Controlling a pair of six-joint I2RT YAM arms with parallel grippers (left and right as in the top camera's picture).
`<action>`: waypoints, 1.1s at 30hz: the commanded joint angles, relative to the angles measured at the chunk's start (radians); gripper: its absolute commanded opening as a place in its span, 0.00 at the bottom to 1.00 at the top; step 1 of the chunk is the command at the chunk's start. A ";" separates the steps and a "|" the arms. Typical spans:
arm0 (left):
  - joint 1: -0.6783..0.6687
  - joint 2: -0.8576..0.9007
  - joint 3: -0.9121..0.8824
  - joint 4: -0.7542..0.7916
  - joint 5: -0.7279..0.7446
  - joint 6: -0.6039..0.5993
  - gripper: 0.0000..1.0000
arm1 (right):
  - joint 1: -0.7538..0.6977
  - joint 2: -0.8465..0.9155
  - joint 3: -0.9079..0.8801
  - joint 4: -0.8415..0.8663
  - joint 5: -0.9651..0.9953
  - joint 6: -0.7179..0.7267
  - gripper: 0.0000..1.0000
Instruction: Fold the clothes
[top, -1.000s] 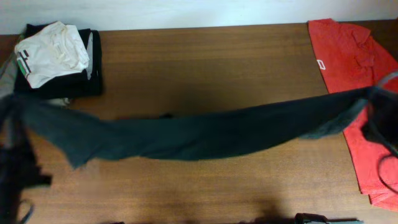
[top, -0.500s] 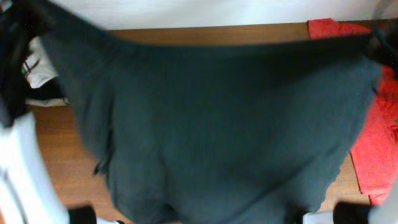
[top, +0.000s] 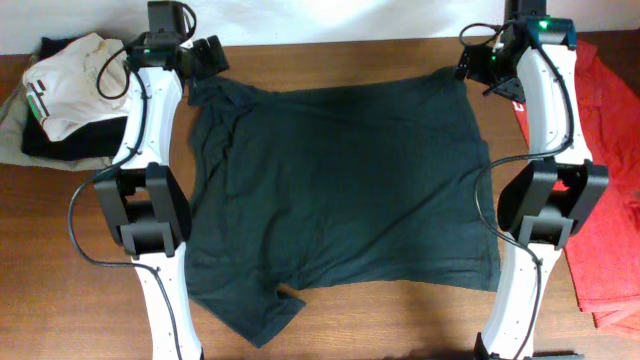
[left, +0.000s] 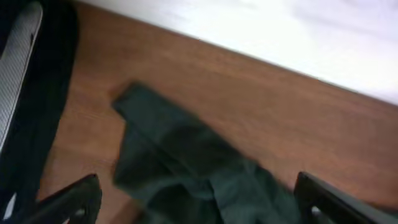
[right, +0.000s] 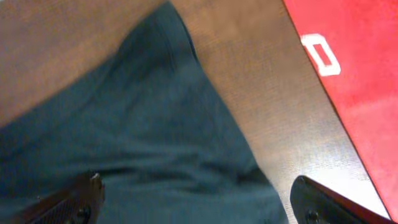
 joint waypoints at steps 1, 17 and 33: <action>0.013 -0.141 0.076 -0.122 0.004 0.087 0.99 | -0.009 -0.139 0.016 -0.087 -0.013 0.005 0.99; 0.013 -0.535 0.085 -0.890 -0.044 0.086 0.99 | 0.052 -0.348 0.014 -0.447 -0.188 0.139 0.99; -0.049 -1.067 -0.557 -0.823 -0.019 0.021 0.99 | 0.180 -0.552 -0.051 -0.447 0.061 0.161 0.99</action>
